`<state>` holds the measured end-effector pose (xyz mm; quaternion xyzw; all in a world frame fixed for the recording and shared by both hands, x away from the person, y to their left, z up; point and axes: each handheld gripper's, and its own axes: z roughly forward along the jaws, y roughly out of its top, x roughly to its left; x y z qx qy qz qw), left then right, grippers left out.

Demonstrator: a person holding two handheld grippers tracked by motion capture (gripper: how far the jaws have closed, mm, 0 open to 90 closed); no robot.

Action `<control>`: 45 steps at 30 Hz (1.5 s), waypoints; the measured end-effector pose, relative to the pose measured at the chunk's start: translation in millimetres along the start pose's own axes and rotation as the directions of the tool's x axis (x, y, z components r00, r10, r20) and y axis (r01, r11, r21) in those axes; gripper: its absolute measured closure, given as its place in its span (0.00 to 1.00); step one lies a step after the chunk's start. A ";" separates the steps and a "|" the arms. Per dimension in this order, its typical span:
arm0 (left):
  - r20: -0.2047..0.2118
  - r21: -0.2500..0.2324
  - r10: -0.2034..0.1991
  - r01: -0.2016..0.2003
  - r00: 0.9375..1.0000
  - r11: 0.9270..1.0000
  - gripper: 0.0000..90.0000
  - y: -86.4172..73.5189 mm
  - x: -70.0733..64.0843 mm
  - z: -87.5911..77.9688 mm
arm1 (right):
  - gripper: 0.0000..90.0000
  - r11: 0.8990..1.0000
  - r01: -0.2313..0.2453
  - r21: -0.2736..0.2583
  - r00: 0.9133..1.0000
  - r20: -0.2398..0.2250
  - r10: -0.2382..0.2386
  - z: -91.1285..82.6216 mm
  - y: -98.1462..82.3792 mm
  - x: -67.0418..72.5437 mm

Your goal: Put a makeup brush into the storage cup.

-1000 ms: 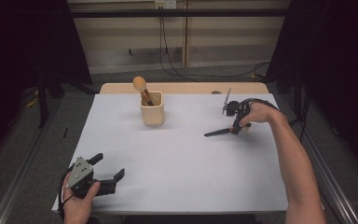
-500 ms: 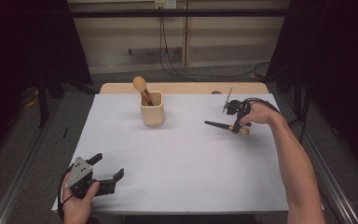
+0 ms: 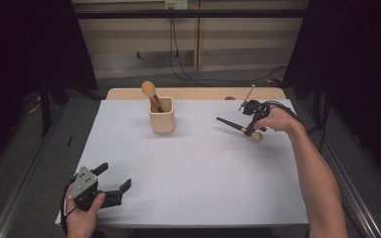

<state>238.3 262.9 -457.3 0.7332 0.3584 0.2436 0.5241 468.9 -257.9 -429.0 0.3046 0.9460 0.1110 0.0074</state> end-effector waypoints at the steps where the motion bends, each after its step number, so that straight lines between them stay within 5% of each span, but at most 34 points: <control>1: 0.000 0.001 0.001 -0.001 1.000 1.000 0.04 0.0 0.1 0.0 | 0.82 1.000 -0.009 -0.016 1.000 0.000 0.009 -0.8 -1.9 0.4; 4: 0.000 0.002 0.000 0.000 1.000 1.000 0.04 -0.3 0.4 0.6 | 0.82 0.995 -0.039 -0.089 0.999 0.027 0.041 -6.3 -7.8 2.5; 12: -0.004 0.004 0.004 -0.004 1.000 1.000 0.04 -0.1 -0.5 0.1 | 0.82 0.953 -0.107 -0.284 0.991 0.051 0.127 -17.5 -23.6 6.1; 21: -0.015 -0.004 0.011 -0.011 1.000 1.000 0.04 0.6 -0.7 -3.1 | 0.82 0.878 -0.173 -0.447 0.971 0.072 0.228 -17.9 -37.4 9.2; 24: 0.014 -0.025 0.000 0.000 1.000 1.000 0.04 0.7 -0.3 -2.7 | 0.82 0.851 -0.198 -0.486 0.963 0.065 0.261 -17.1 -40.5 12.3; 32: 0.011 -0.024 0.012 -0.012 1.000 1.000 0.04 1.9 -1.9 -2.0 | 0.82 0.792 -0.193 -0.579 0.966 0.028 0.256 -17.6 -43.3 25.1; 39: 0.019 -0.026 0.016 -0.015 1.000 1.000 0.04 4.4 -5.1 -1.4 | 0.82 0.764 -0.201 -0.613 0.970 -0.017 0.243 -20.2 -47.6 37.4; 43: 0.034 -0.030 0.030 -0.029 0.999 0.999 0.04 7.3 -10.2 -0.3 | 0.82 0.732 -0.217 -0.646 0.969 -0.054 0.240 -23.0 -49.6 43.9; 45: 0.044 -0.029 0.044 -0.043 0.998 0.999 0.04 8.6 -12.2 0.6 | 0.82 0.727 -0.207 -0.655 0.972 -0.054 0.228 -24.8 -50.7 47.3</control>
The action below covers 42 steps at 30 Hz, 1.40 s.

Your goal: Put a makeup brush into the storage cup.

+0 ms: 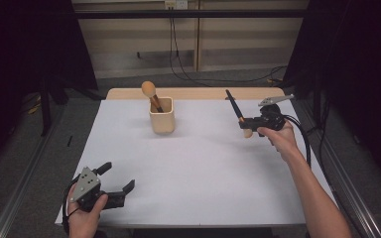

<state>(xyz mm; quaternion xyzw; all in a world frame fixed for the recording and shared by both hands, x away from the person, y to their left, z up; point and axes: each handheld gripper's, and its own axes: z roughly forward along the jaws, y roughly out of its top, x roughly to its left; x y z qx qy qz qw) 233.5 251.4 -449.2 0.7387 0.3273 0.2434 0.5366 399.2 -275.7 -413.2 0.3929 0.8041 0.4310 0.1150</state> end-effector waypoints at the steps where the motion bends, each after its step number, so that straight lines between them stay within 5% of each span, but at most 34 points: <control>1: 0.008 0.002 -0.001 0.001 1.000 1.000 0.04 0.6 -0.9 0.3 | 0.82 1.000 0.004 0.000 1.000 -0.005 -0.004 -1.0 -0.6 2.2; 13: 0.015 -0.002 0.011 -0.011 1.000 1.000 0.04 1.5 -2.0 3.3 | 0.82 0.997 0.078 -0.013 0.994 -0.078 -0.079 -16.0 -12.3 34.4; 25: 0.031 0.009 0.020 -0.021 0.999 1.000 0.03 1.8 -4.2 4.1 | 0.82 0.989 0.147 -0.015 0.976 -0.158 -0.147 -25.1 -23.6 68.4; 38: 0.096 -0.003 0.004 -0.003 0.995 1.000 0.03 6.5 -8.0 12.4 | 0.82 0.976 0.215 0.021 0.944 -0.259 -0.202 -19.1 -32.1 89.5; 42: 0.113 0.007 -0.004 0.003 0.994 1.000 0.03 6.1 -9.2 17.4 | 0.82 0.966 0.256 0.044 0.925 -0.302 -0.231 -15.5 -32.4 99.0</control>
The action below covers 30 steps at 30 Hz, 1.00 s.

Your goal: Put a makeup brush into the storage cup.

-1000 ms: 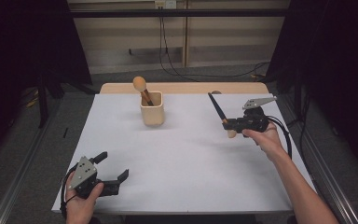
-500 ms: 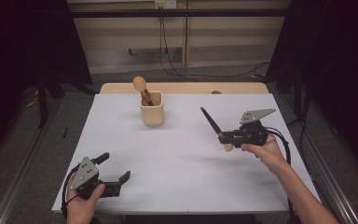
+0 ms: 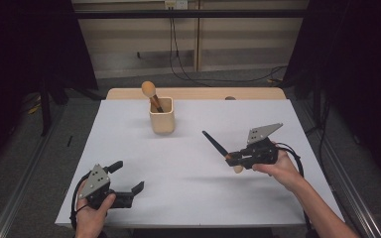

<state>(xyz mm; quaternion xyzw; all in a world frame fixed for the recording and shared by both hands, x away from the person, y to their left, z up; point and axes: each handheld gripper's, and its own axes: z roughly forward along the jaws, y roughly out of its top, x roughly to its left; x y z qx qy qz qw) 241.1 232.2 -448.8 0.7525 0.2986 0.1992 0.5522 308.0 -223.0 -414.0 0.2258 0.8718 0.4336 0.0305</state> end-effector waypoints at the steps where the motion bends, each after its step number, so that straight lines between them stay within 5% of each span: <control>1: 0.004 0.006 0.007 -0.007 1.000 1.000 0.03 0.6 -0.4 1.4 | 0.82 1.000 0.010 0.011 1.000 -0.010 -0.010 2.2 0.7 2.3; 16: 0.114 0.047 0.057 -0.063 0.992 0.997 0.03 16.3 -6.9 27.9 | 0.82 0.990 0.115 0.081 0.987 -0.123 -0.104 28.7 19.1 23.5; 30: 0.203 0.063 0.088 -0.103 0.975 0.993 0.03 38.1 -19.9 51.6 | 0.82 0.960 0.187 0.208 0.972 -0.183 -0.150 47.0 25.7 30.3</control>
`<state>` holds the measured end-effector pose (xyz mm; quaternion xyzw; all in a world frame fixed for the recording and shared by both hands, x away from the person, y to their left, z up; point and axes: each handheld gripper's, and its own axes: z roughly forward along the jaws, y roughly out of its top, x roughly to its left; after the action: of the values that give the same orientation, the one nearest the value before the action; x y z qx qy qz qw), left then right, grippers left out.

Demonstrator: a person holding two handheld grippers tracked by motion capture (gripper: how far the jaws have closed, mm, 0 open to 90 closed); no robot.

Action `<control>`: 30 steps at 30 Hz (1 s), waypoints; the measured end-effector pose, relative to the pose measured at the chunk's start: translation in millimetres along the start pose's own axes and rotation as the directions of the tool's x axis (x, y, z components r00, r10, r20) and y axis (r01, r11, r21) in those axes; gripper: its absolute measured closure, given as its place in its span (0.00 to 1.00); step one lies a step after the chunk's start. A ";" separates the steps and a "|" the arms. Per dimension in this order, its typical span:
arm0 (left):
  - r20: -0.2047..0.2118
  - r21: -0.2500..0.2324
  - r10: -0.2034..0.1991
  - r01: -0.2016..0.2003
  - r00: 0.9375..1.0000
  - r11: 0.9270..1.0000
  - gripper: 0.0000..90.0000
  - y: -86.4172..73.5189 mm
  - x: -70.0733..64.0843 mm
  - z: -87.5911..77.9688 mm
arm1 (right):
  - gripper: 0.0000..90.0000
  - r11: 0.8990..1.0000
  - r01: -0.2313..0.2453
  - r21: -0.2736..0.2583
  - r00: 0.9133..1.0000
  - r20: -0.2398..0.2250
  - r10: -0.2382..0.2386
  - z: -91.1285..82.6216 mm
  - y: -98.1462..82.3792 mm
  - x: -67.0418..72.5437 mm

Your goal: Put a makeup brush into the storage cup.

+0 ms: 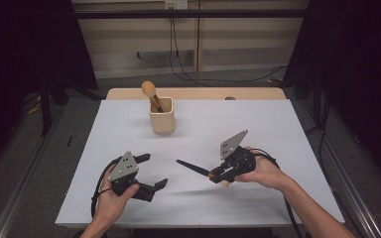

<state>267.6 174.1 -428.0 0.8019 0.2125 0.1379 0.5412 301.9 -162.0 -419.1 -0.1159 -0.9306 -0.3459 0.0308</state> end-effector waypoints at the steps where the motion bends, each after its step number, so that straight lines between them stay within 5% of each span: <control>1: 0.004 0.002 0.006 -0.006 1.000 1.000 0.03 2.1 -0.5 1.1 | 0.82 1.000 0.005 0.011 1.000 -0.005 -0.005 1.1 0.8 0.5; 11: 0.048 0.065 0.040 -0.043 0.998 0.997 0.03 19.5 -4.9 14.2 | 0.82 0.987 0.073 0.142 0.997 -0.046 -0.067 10.8 14.0 1.0; 26: 0.132 0.159 0.021 -0.042 0.991 0.986 0.03 29.1 -6.0 30.2 | 0.82 0.952 0.128 0.278 0.990 -0.086 -0.108 15.9 29.8 -1.2; 30: 0.153 0.204 -0.006 -0.026 0.988 0.979 0.03 27.0 -4.5 36.1 | 0.82 0.942 0.140 0.305 0.989 -0.087 -0.119 16.8 33.7 -1.7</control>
<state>285.1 134.0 -416.6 0.8627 0.1795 0.0563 0.4695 312.0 -126.6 -410.7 -0.0363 -0.9774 -0.2005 0.0569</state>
